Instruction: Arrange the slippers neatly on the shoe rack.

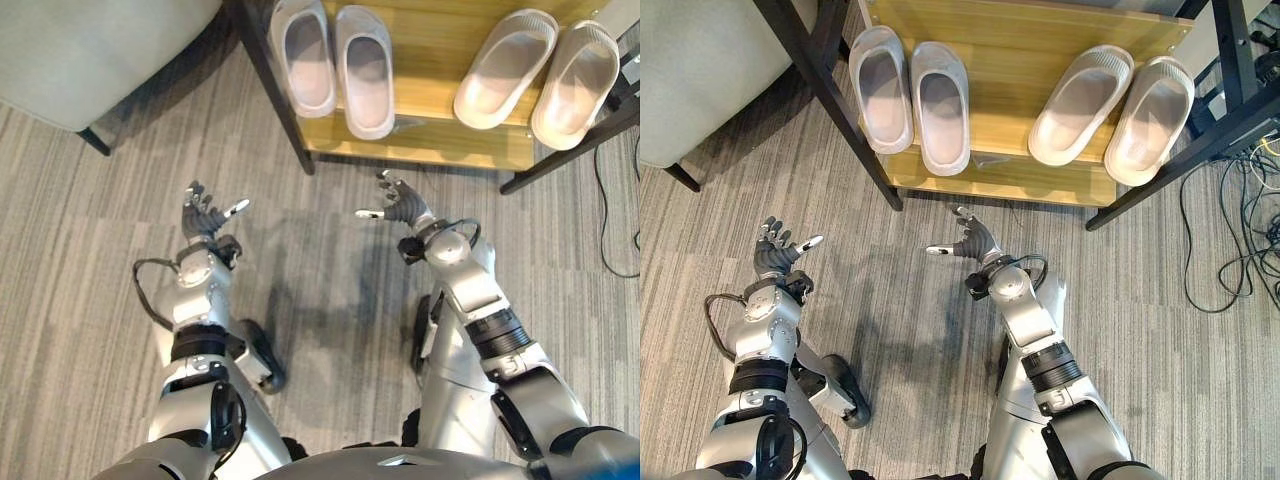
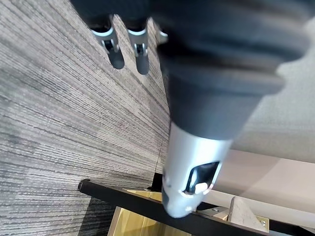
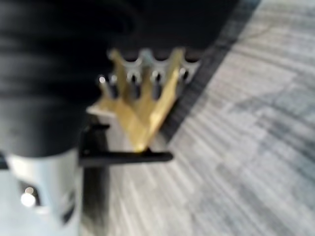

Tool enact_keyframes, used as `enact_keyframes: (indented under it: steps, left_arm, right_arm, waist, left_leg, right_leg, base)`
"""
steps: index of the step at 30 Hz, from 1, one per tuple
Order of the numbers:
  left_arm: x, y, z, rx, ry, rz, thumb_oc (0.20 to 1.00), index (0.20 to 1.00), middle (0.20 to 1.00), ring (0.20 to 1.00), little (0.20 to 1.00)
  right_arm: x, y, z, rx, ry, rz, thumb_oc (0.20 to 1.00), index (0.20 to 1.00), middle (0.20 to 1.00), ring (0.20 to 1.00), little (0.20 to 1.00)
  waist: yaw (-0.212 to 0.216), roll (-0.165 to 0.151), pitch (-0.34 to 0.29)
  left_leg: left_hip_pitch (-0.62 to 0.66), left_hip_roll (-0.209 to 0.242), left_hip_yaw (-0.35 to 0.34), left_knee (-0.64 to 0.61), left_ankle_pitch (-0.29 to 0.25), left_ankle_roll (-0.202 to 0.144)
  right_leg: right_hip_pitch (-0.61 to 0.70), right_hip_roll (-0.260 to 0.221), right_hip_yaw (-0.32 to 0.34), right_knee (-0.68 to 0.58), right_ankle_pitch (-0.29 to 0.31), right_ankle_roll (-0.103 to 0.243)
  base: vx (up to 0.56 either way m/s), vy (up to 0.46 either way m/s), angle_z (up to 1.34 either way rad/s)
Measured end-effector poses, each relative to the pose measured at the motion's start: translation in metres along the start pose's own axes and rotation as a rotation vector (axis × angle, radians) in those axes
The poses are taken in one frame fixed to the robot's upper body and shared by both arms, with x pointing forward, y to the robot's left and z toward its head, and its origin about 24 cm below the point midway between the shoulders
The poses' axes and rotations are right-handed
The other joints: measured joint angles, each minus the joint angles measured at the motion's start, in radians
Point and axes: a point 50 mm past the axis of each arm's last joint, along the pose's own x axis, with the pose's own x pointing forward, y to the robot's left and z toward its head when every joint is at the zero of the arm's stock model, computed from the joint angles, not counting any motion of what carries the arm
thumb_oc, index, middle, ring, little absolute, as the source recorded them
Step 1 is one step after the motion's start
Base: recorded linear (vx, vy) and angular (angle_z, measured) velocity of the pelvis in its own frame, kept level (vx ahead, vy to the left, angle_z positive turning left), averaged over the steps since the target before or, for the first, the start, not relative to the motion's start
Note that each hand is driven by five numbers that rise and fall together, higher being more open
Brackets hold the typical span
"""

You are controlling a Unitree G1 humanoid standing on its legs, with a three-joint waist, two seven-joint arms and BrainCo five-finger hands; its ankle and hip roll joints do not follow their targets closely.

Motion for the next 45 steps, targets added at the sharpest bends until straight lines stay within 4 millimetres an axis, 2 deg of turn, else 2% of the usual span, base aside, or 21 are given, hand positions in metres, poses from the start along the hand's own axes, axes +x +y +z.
enact_keyframes:
  steps: [11, 15, 24, 30, 37, 42, 45]
  left_arm:
    - [-0.001, -0.008, -0.002, 0.011, 0.005, -0.034, 1.0, 1.0, 1.0, 1.0, 1.0]
    - [0.0, -0.011, -0.004, 0.014, 0.017, -0.041, 1.0, 1.0, 1.0, 1.0, 1.0]
    - [-0.001, -0.023, -0.008, 0.041, 0.031, -0.084, 1.0, 1.0, 1.0, 1.0, 1.0]
    - [-0.003, -0.028, -0.011, 0.026, 0.04, -0.094, 1.0, 1.0, 1.0, 1.0, 1.0]
    - [-0.004, -0.034, -0.012, 0.031, 0.046, -0.13, 1.0, 1.0, 1.0, 1.0, 1.0]
    - [-0.004, -0.036, -0.019, 0.028, 0.079, -0.145, 1.0, 1.0, 1.0, 1.0, 1.0]
    - [-0.005, -0.044, -0.022, 0.035, 0.098, -0.193, 1.0, 1.0, 1.0, 1.0, 1.0]
  right_arm:
    - [0.007, -0.022, 0.013, -0.125, -0.039, -0.02, 1.0, 1.0, 1.0, 1.0, 1.0]
    - [0.011, -0.024, 0.019, -0.135, -0.05, -0.01, 1.0, 1.0, 1.0, 1.0, 1.0]
    - [0.02, -0.016, 0.006, -0.081, 0.017, 0.065, 1.0, 1.0, 1.0, 1.0, 1.0]
    - [0.027, -0.006, 0.018, -0.024, -0.014, 0.113, 1.0, 1.0, 1.0, 1.0, 1.0]
    - [0.039, -0.018, 0.037, -0.063, -0.046, 0.076, 1.0, 1.0, 1.0, 1.0, 1.0]
    - [0.043, -0.027, 0.034, -0.106, -0.02, 0.054, 1.0, 1.0, 1.0, 1.0, 1.0]
    - [0.046, -0.03, 0.021, -0.103, 0.037, 0.056, 1.0, 1.0, 1.0, 1.0, 1.0]
  waist:
    - [0.009, -0.002, -0.003]
    - [0.011, -0.002, -0.004]
    - [0.034, -0.002, -0.005]
    - [0.037, -0.002, -0.005]
    - [0.039, -0.002, -0.006]
    - [0.042, -0.001, -0.006]
    - [0.049, 0.001, -0.008]
  left_leg:
    - [0.0, -0.017, -0.007, 0.0, 0.006, -0.011]
    - [0.0, -0.017, -0.012, 0.001, 0.007, -0.014]
    - [0.002, -0.022, -0.016, 0.001, 0.011, -0.021]
    - [0.002, -0.034, -0.016, 0.001, 0.013, -0.022]
    - [0.002, -0.036, -0.016, 0.0, 0.017, -0.019]
    - [0.002, -0.038, -0.016, 0.0, 0.02, -0.02]
    - [0.002, -0.049, -0.015, 0.0, 0.022, -0.02]
  right_leg:
    - [0.004, -0.015, 0.002, 0.014, -0.015, -0.007]
    - [0.003, -0.016, 0.0, 0.02, -0.019, -0.014]
    - [0.007, -0.019, -0.001, 0.024, -0.02, -0.016]
    - [0.011, -0.031, 0.0, 0.025, -0.02, -0.017]
    - [0.016, -0.037, 0.001, 0.026, -0.02, -0.017]
    - [0.016, -0.038, 0.002, 0.028, -0.021, -0.017]
    - [0.016, -0.042, 0.005, 0.03, -0.021, -0.018]
  base:
    - [0.0, -0.002, 0.03]
    - [0.0, 0.001, 0.01]
    - [0.0, 0.0, 0.0]
    - [0.0, -0.002, 0.04]
    - [0.0, 0.0, 0.01]
    - [0.0, 0.0, 0.0]
    - [0.01, -0.005, 0.04]
